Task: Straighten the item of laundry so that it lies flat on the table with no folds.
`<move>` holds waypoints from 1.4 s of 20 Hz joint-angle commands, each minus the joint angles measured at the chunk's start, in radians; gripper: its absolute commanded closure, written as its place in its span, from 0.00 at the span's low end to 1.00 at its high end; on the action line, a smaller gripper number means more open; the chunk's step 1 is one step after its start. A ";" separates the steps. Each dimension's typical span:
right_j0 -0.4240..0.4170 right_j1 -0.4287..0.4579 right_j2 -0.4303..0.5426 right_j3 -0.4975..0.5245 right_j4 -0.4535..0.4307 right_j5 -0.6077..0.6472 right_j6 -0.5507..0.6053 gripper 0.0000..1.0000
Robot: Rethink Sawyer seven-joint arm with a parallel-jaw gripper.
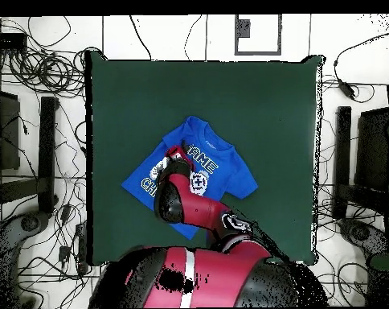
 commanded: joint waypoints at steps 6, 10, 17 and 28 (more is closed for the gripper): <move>0.048 0.010 0.057 -0.090 0.094 0.083 0.107 1.00; 0.073 0.003 0.047 -0.106 0.145 0.132 0.079 1.00; 0.099 -0.001 0.044 -0.115 0.206 0.161 0.067 1.00; 0.106 -0.006 0.042 -0.114 0.222 0.177 0.066 1.00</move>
